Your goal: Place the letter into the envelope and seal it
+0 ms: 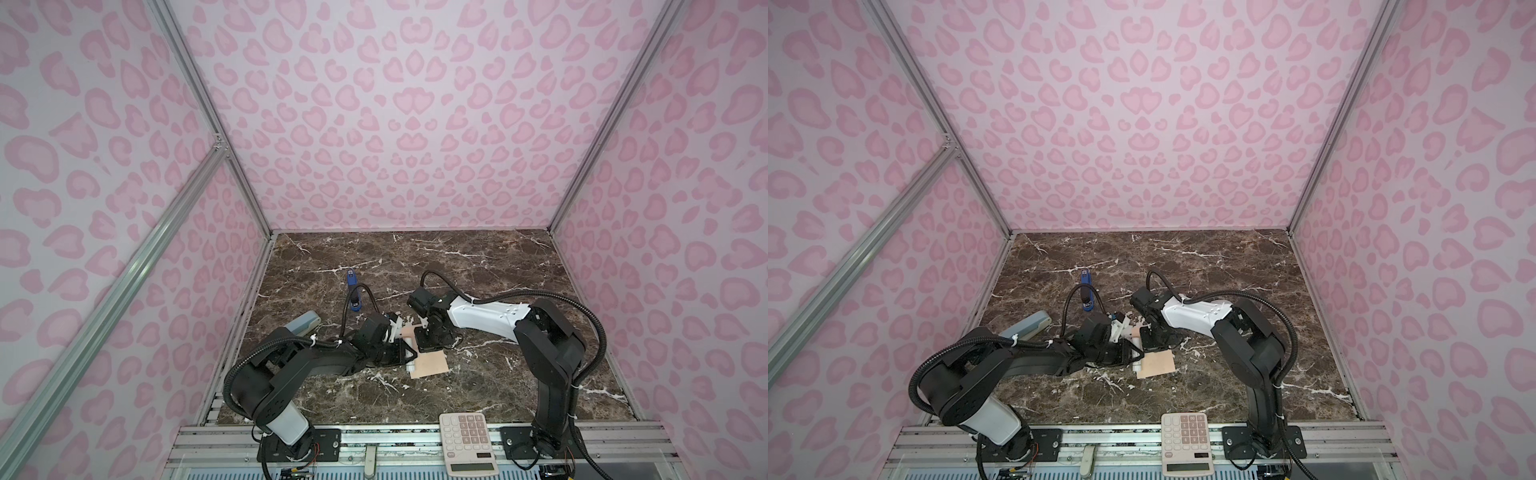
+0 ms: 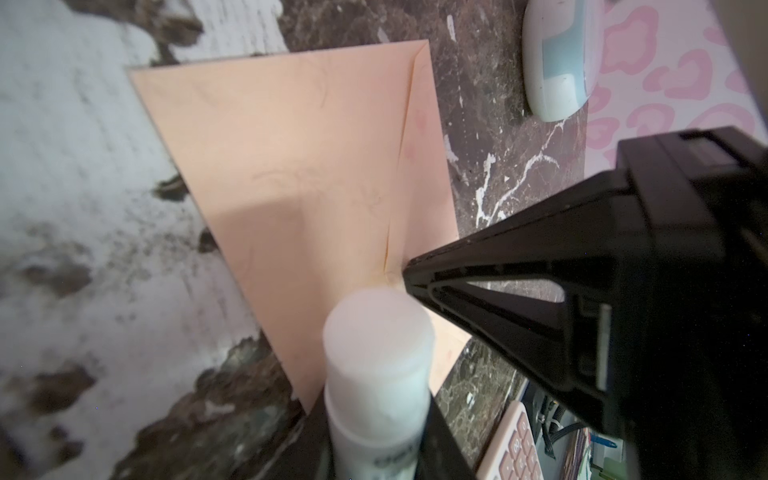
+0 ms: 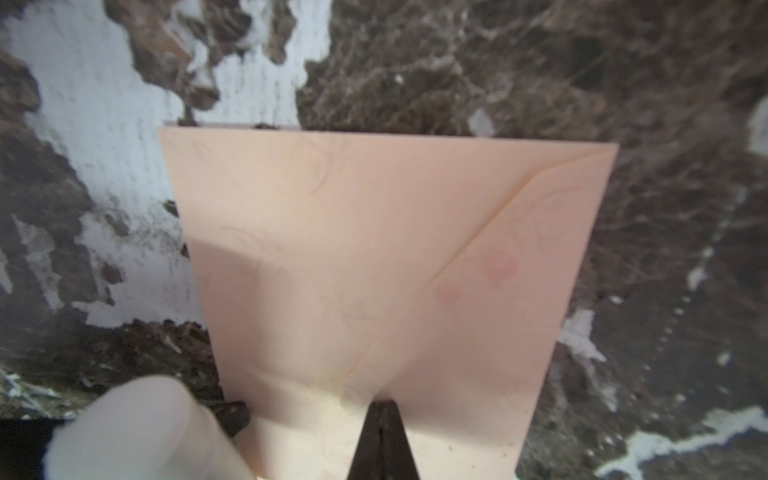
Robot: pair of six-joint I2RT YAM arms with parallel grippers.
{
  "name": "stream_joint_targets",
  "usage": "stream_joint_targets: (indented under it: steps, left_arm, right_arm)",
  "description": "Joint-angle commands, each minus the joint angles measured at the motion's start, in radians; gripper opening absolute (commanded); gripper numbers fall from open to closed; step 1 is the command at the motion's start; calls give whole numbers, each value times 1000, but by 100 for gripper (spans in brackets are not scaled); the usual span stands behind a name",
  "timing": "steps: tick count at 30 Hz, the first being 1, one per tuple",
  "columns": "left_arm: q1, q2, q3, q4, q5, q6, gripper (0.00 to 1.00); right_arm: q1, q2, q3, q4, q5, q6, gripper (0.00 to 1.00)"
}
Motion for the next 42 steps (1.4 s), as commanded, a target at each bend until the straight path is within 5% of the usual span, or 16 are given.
stream_joint_targets:
  steps: [1,34,42]
  left_arm:
    - [1,-3,-3,15,11,6,4]
    - [1,-8,0,8,16,10,4]
    - [2,-15,6,-3,17,11,4]
  right_arm:
    - [7,31,-14,-25,55,13,6]
    - [20,49,1,-32,52,8,18]
    - [18,34,4,-40,56,1,0]
